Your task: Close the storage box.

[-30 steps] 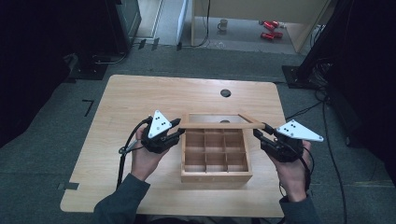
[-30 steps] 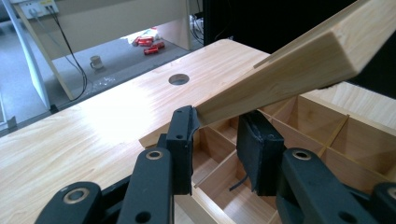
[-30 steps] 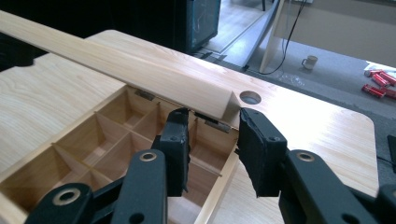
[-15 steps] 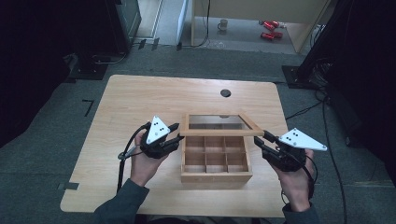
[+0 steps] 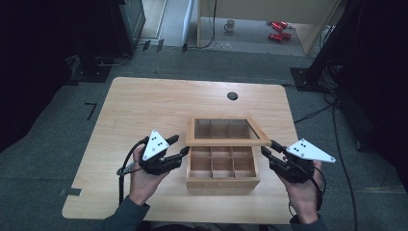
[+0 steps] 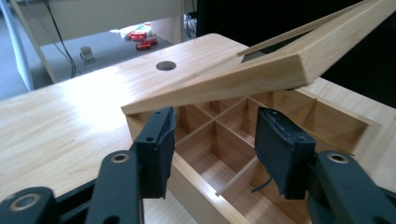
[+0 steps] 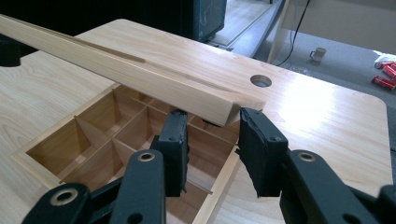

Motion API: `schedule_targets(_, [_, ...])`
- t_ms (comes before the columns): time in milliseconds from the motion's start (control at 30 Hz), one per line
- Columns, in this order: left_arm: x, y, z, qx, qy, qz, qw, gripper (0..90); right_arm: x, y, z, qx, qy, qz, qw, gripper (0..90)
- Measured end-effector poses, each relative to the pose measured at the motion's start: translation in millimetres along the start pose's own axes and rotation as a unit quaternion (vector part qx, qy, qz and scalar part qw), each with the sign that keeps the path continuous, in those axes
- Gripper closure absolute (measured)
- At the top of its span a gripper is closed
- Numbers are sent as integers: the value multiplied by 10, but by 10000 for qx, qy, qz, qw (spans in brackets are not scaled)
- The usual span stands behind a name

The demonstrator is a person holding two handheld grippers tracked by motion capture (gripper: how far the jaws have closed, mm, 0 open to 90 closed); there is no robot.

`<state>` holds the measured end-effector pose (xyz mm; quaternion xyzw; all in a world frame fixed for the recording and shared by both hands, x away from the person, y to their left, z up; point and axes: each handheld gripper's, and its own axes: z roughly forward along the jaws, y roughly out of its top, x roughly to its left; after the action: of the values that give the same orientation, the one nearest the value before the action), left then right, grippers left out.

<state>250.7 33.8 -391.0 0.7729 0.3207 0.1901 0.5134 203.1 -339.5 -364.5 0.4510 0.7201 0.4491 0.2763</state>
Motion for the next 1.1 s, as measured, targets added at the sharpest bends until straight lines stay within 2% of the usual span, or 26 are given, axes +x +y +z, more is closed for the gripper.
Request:
schedule_targets(567, [-144, -40, -84, -70, -310, 42, 9995, 428, 49, -165, 16, 51, -40, -2, 10000, 633])
schedule_targets(1100, [-195, -98, -125, -68, -382, 34, 9992, 428, 84, -300, 23, 98, -51, -5, 9999, 633])
